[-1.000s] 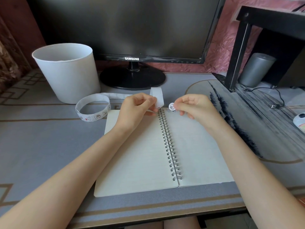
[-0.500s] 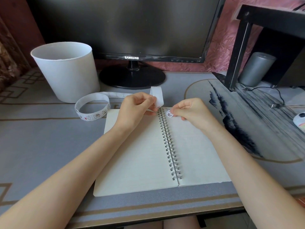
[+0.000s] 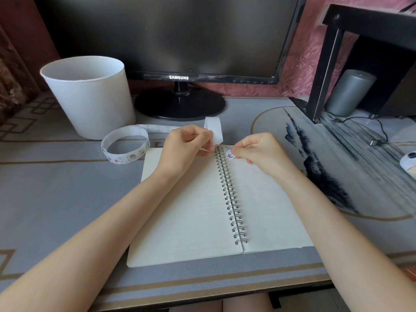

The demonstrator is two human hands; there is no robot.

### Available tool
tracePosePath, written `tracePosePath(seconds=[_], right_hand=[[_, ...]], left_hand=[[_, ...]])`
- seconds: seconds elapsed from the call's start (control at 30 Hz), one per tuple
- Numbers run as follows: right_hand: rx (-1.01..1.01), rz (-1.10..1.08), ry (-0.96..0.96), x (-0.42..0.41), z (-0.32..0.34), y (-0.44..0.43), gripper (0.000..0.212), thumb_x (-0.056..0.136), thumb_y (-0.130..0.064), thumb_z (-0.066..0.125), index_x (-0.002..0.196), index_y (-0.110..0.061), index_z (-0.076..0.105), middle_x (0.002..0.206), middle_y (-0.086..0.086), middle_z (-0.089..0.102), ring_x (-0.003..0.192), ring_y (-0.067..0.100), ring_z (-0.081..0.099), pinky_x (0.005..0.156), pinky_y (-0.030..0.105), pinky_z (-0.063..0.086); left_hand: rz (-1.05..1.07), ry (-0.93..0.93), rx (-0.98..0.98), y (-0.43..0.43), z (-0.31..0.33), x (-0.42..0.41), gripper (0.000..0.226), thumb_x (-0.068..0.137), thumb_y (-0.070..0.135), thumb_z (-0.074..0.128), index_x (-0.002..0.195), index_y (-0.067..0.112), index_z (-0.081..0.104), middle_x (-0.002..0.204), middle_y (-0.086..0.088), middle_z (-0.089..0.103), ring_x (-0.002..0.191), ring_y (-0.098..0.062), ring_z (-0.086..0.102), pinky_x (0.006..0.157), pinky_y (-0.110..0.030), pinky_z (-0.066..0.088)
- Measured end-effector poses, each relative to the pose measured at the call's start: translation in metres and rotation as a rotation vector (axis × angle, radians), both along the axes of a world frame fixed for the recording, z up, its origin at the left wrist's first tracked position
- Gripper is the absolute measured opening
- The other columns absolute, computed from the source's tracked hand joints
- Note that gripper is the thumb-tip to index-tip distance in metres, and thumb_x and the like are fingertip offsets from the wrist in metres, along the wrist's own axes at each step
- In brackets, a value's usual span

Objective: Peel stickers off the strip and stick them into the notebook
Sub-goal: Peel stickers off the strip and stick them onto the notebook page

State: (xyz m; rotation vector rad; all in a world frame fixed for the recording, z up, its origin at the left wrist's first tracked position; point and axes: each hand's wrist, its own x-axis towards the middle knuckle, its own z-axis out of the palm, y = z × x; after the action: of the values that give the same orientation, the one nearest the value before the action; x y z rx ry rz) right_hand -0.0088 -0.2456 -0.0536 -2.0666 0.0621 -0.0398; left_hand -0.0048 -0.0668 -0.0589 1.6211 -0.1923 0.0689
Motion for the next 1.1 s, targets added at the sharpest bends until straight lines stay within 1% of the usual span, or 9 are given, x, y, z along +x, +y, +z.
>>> tracePosePath(seconds=[0.1,0.13,0.2,0.33,0.4,0.5,0.63,0.8,1.1], right_hand=[[-0.038,-0.014,-0.005,-0.0019,0.0016,0.0008,0.001,0.078,-0.013,0.072,0.078,-0.012,0.072,0.068,-0.001,0.067,0.048,0.002,0.047,0.052,0.017,0.039],[-0.051,-0.017,-0.011,-0.0027,0.0021,0.0012,0.003,0.078,-0.013,0.072,0.08,-0.011,0.072,0.067,-0.002,0.066,0.044,-0.002,0.045,0.049,0.014,0.038],[-0.069,-0.018,-0.027,-0.0037,0.0028,0.0018,0.004,0.078,-0.013,0.072,0.081,-0.01,0.072,0.066,-0.003,0.064,0.04,-0.004,0.045,0.046,0.01,0.036],[-0.094,-0.022,-0.041,-0.0033,0.0018,0.0034,0.004,0.078,-0.013,0.072,0.076,-0.015,0.069,0.062,-0.007,0.062,0.041,-0.007,0.047,0.047,0.013,0.037],[-0.098,-0.026,-0.043,-0.0024,0.001,0.0034,0.003,0.078,-0.013,0.072,0.077,-0.014,0.069,0.062,-0.008,0.061,0.041,-0.008,0.048,0.045,0.01,0.036],[-0.099,-0.028,-0.047,-0.0022,0.0002,0.0034,0.002,0.078,-0.012,0.072,0.078,-0.013,0.069,0.062,-0.007,0.06,0.041,-0.008,0.048,0.043,0.008,0.034],[-0.132,-0.045,-0.057,-0.0014,-0.001,0.0041,0.009,0.077,-0.013,0.072,0.071,-0.018,0.067,0.061,-0.008,0.06,0.044,-0.008,0.049,0.043,0.008,0.033],[-0.145,-0.05,-0.049,-0.0029,0.0003,0.0052,0.003,0.078,-0.013,0.072,0.078,-0.013,0.069,0.061,-0.008,0.059,0.042,-0.008,0.048,0.039,0.007,0.03],[-0.179,-0.05,-0.043,-0.0025,0.0,0.0034,0.007,0.078,-0.017,0.074,0.081,-0.011,0.071,0.062,-0.006,0.058,0.042,-0.009,0.047,0.038,0.007,0.03]], left_hand=[[0.002,0.002,-0.005,-0.0002,0.0004,-0.0004,0.017,0.093,0.01,0.057,0.082,0.001,0.065,0.077,-0.014,0.067,0.067,-0.012,0.064,0.064,-0.021,0.055],[0.001,0.002,-0.006,-0.0002,0.0007,-0.0005,0.017,0.093,0.01,0.057,0.082,0.001,0.065,0.076,-0.013,0.067,0.066,-0.011,0.064,0.063,-0.021,0.055],[-0.001,-0.002,-0.001,-0.0003,0.0009,-0.0008,0.017,0.094,0.01,0.057,0.081,0.001,0.065,0.075,-0.012,0.067,0.066,-0.01,0.064,0.063,-0.021,0.055],[-0.005,-0.008,0.005,0.0001,0.0002,-0.0002,0.02,0.093,0.01,0.057,0.075,0.008,0.065,0.074,-0.009,0.067,0.067,-0.011,0.064,0.065,-0.023,0.056],[-0.003,-0.011,0.012,0.0006,-0.0001,0.0002,0.021,0.093,0.01,0.057,0.073,0.01,0.065,0.073,-0.008,0.068,0.068,-0.012,0.065,0.066,-0.025,0.057],[-0.003,-0.011,0.009,0.0003,-0.0002,0.0,0.021,0.093,0.01,0.057,0.074,0.009,0.065,0.071,-0.006,0.067,0.067,-0.012,0.065,0.066,-0.025,0.057],[-0.005,-0.014,0.009,0.0001,0.0005,-0.0009,0.02,0.093,0.01,0.057,0.074,0.008,0.065,0.072,-0.008,0.067,0.067,-0.012,0.064,0.067,-0.025,0.058],[-0.004,-0.013,0.009,0.0002,0.0012,-0.0014,0.019,0.093,0.01,0.057,0.076,0.007,0.064,0.075,-0.01,0.067,0.067,-0.011,0.064,0.067,-0.024,0.057],[-0.007,-0.009,0.001,0.0003,0.0009,-0.0012,0.019,0.093,0.009,0.057,0.075,0.006,0.064,0.075,-0.011,0.067,0.068,-0.014,0.064,0.064,-0.023,0.056]])
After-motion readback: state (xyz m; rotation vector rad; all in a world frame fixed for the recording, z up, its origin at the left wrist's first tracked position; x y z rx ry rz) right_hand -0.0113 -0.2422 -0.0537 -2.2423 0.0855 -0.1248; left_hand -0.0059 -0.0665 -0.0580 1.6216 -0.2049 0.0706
